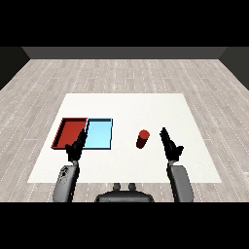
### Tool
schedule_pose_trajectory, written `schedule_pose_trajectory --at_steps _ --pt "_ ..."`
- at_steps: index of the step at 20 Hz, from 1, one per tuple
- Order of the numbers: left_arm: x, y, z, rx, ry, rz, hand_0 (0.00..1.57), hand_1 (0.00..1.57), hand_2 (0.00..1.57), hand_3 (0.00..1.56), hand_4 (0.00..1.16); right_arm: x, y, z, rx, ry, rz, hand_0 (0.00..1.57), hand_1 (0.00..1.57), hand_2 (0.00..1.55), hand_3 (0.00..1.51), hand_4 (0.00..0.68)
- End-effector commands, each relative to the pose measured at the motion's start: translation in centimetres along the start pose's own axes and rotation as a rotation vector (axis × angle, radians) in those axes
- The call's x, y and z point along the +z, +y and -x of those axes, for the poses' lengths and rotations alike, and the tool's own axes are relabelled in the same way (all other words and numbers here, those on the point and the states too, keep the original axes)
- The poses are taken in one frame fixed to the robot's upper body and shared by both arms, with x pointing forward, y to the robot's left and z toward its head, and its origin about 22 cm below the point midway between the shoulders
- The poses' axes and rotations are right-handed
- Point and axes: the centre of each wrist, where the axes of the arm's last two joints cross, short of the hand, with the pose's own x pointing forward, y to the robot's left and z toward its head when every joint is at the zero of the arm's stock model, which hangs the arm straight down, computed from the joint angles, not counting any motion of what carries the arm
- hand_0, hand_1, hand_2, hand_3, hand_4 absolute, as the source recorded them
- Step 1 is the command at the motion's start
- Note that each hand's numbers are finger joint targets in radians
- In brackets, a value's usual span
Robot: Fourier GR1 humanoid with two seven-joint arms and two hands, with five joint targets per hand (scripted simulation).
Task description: Pick the red can and put it in the red box
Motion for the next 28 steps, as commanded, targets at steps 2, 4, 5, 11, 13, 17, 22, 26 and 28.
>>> schedule_pose_trajectory --at_steps 2,4,5,11,13,17,22,26,28 --pt "-0.1 -0.2 -0.3 -0.003 -0.023 0.004 0.00 0.00 0.00 0.00 0.00 0.9 -3.6 -0.1 0.012 0.000 0.017 0.00 0.00 0.00 0.00 0.000" --pt "-0.1 -0.3 -0.7 -0.006 -0.046 0.008 0.00 0.00 0.00 0.00 0.00 1.9 -7.1 -0.3 0.025 -0.001 0.034 0.00 0.00 0.00 0.00 0.000" --pt "-0.2 -0.4 -0.9 -0.007 -0.058 0.010 0.00 0.00 0.00 0.00 0.00 2.4 -8.8 -0.4 0.030 -0.001 0.043 0.00 0.00 0.00 0.00 0.000" --pt "0.1 -0.5 -3.3 0.088 -0.516 -0.022 0.00 0.00 0.00 0.00 0.00 2.6 -9.6 -0.5 -0.076 -0.300 -0.039 0.00 0.00 0.00 0.00 0.000" --pt "-0.2 -1.5 -1.7 0.100 -0.528 0.001 0.00 0.00 0.00 0.00 0.00 2.9 -10.4 0.0 -0.070 -0.305 -0.049 0.00 0.00 0.00 0.00 0.000" --pt "1.6 -0.7 -1.8 0.108 -0.528 0.008 0.00 0.00 0.00 0.00 0.00 2.0 -12.1 -0.6 -0.054 -0.316 -0.027 0.00 0.00 0.00 0.00 0.000" --pt "-0.6 -0.7 -3.9 0.130 -0.521 -0.015 0.00 0.00 0.00 0.00 0.00 0.0 -10.8 -1.1 -0.054 -0.315 -0.033 0.00 0.00 0.00 0.00 0.000" --pt "0.2 0.6 -0.3 0.132 -0.523 -0.009 0.00 0.00 0.00 0.00 0.00 2.7 -11.5 -1.3 -0.072 -0.298 -0.053 0.00 0.00 0.00 0.00 0.000" --pt "-1.3 0.4 -2.7 0.140 -0.524 0.004 0.00 0.00 0.00 0.00 0.00 2.4 -10.1 0.9 -0.075 -0.267 -0.050 0.00 0.00 0.00 0.00 0.000"
